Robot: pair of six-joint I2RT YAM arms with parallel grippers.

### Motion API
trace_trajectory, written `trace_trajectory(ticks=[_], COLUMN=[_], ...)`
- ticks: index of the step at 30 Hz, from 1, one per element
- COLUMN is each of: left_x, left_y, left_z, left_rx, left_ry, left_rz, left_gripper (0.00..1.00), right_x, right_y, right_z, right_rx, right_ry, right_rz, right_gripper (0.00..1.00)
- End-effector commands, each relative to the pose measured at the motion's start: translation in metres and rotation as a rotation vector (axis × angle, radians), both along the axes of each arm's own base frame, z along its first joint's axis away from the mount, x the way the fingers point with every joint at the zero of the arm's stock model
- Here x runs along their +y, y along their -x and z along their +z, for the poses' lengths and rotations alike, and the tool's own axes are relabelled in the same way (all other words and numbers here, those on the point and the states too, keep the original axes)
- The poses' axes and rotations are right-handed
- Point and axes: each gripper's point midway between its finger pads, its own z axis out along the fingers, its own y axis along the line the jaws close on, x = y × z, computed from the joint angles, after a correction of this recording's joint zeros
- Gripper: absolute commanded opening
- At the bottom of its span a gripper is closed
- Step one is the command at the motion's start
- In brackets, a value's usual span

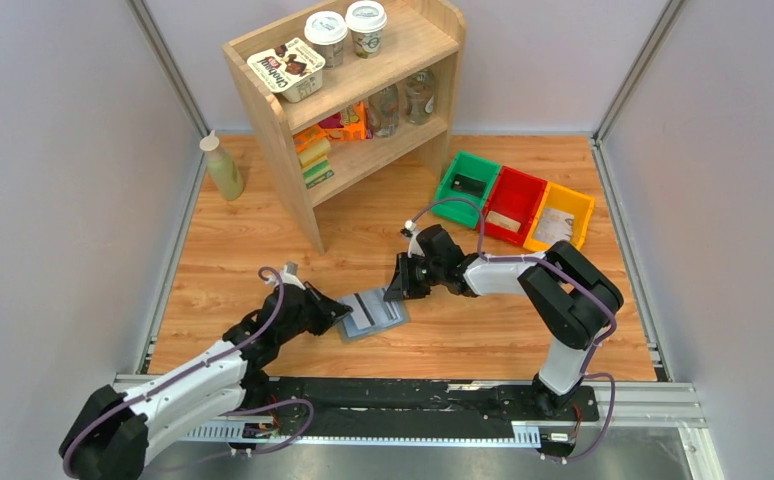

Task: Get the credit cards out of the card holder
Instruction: Remove the credit card from the card holder, then place the credit card in the storage box.

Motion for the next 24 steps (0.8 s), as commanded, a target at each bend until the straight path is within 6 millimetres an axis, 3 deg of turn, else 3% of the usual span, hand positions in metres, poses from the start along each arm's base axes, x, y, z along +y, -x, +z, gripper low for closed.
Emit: trace_trajectory(ticks=[1,5,10,15,18,24], left_x=[0.023,0.029,0.030,0.028,0.026,0.020], left_y=[0.010,0.012,0.000,-0.011,-0.016,-0.020], left_z=[-0.013,-0.007,0.025,0.051,0.068,0.091], left_rx=[0.025,-0.019,-0.173,-0.306,-0.370,-0.487], left_ry=[-0.089,-0.137,-0.263,-0.367,-0.399,-0.451], left_rz=[0.046,0.022,-0.074,-0.171,-0.206,-0.290], left_gripper=[0.00,0.00,0.00,0.00,0.00,0.00], right_x=[-0.038,-0.036,-0.030,-0.021,-0.018,-0.022], right_y=[0.022,0.019,0.013,0.001,-0.008,-0.020], right_z=[-0.049,-0.040,-0.024,0.009,0.037,0.090], right_rx=[0.081,0.070,0.066,0.042,0.011,-0.032], right_ry=[0.214,0.204,0.183,0.161,0.150,0.136], right_rz=[-0.031,-0.036,-0.053,-0.074,-0.100,-0.185], right_gripper=[0.19,0.22,0.31,0.43,0.53,0.84])
